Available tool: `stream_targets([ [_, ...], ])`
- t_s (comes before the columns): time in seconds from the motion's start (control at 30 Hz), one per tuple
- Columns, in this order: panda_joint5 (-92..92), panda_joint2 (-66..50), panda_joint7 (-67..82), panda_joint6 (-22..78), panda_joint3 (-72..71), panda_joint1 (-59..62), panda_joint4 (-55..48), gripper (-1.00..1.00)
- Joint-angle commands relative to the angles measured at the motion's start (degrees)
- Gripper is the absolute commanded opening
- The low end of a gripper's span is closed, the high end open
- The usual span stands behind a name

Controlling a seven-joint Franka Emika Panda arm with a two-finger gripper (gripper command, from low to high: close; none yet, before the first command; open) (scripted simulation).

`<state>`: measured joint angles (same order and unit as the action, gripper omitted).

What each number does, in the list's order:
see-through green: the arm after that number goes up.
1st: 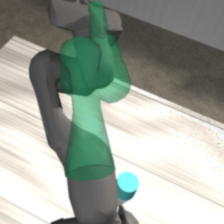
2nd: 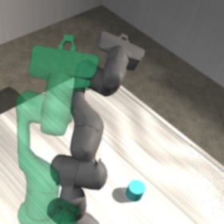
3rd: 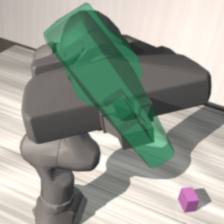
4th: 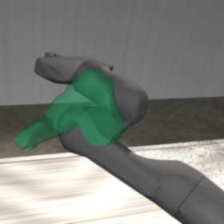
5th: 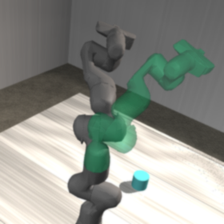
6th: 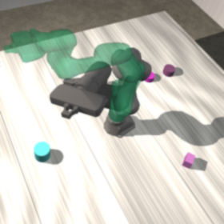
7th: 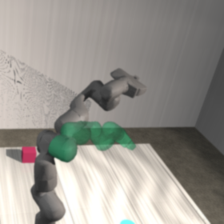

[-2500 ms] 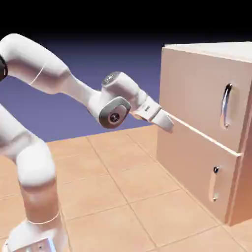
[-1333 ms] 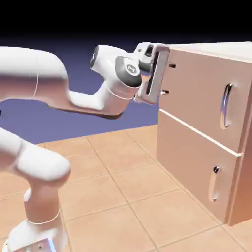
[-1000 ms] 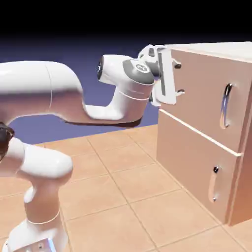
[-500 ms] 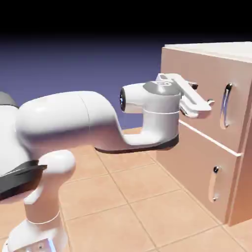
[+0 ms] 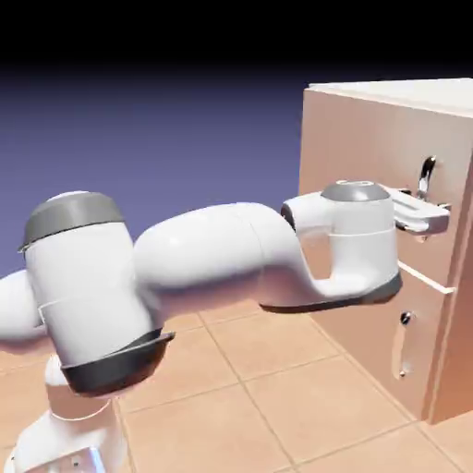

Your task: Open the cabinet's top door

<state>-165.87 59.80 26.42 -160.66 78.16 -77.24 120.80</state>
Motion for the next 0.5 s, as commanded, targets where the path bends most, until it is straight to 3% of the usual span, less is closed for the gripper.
stream_targets([
  [0.0,-0.13,-1.19,-1.64,1.15,-1.11,2.08,1.99,-1.0],
  [0.3,6.12,-4.88,-5.43,12.05,-14.23,20.52,19.23,-1.0],
  [0.47,1.87,-12.93,-17.84,10.25,-19.45,27.09,19.01,-1.0],
])
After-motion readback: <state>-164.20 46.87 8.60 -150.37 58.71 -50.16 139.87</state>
